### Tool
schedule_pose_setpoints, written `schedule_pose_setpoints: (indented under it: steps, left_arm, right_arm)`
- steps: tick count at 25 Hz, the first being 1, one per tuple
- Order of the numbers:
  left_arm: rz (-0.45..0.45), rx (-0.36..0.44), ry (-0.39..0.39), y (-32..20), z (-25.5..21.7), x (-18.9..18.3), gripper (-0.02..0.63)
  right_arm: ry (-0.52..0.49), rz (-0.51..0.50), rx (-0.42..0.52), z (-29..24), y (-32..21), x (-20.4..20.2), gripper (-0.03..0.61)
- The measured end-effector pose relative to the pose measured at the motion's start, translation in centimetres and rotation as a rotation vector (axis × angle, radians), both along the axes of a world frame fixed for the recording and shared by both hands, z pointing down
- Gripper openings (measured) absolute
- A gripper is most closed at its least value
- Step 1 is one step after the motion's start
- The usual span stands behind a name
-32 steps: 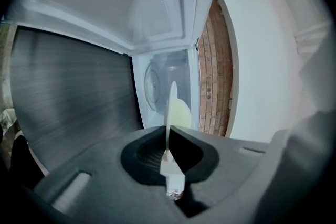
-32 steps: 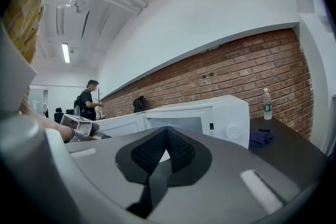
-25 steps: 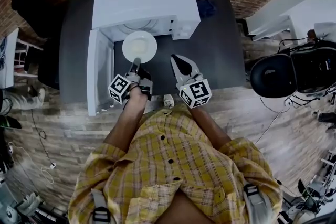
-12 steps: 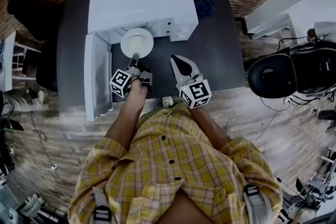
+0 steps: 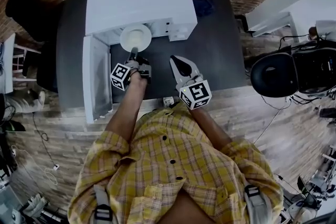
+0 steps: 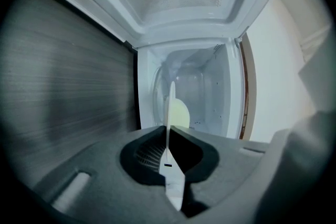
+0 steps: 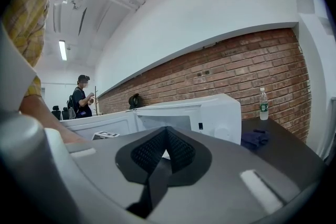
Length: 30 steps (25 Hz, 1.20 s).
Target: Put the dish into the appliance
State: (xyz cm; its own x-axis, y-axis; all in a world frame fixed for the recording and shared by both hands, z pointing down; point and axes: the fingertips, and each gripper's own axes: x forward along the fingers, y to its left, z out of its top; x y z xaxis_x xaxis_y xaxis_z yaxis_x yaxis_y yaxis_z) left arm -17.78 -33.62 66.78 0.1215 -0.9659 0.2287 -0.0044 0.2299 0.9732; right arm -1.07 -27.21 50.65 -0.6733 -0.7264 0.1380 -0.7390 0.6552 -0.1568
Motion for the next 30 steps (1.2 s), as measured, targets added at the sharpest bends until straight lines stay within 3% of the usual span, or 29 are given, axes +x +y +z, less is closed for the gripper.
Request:
schedule_pose_setpoints:
  steps: [19, 30]
  left_arm:
    - [-0.098, -0.039, 0.049, -4.1, 2.5, -0.9, 0.012]
    - [-0.102, -0.057, 0.023, -5.5, 3.5, -1.3, 0.008]
  right_arm:
    - [0.014, -0.019, -0.033, 1.2, -0.7, -0.1, 0.005]
    - [0.032, -0.016, -0.042, 1.9, -1.6, 0.4, 0.005]
